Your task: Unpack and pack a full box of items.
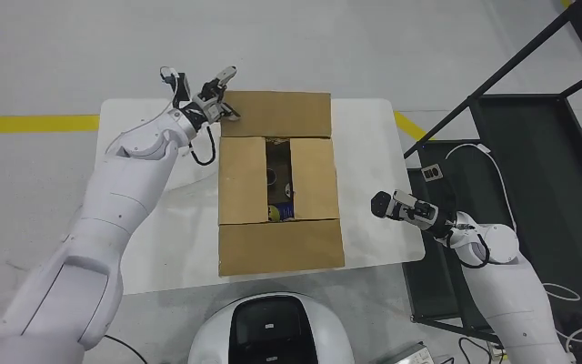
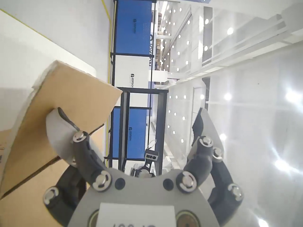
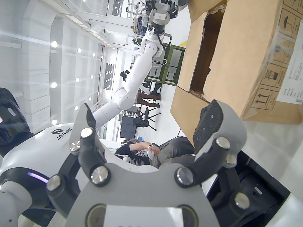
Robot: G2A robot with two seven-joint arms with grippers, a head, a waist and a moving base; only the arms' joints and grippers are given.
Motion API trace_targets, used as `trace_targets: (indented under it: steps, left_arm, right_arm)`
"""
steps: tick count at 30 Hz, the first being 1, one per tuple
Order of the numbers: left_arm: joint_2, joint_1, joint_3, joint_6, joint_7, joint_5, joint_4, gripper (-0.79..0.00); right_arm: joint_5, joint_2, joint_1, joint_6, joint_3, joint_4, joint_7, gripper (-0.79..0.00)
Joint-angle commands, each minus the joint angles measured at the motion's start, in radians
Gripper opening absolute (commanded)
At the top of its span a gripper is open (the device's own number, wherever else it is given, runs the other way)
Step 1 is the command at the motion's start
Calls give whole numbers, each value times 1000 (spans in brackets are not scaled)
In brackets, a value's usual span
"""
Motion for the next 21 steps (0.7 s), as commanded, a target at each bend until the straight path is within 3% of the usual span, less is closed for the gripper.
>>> trace_targets:
  steps: [1, 11, 21]
  left_arm:
    - [-17, -18, 16, 20, 25, 11, 43, 0]
    - [-90, -79, 90, 61, 92, 119, 214, 0]
    - [-104, -123, 96, 48, 19, 198, 330, 0]
  right_arm:
    - [0, 0, 0, 0, 0, 0, 0, 0]
    - [0, 0, 0, 0, 0, 0, 0, 0]
    - [0, 0, 0, 0, 0, 0, 0, 0]
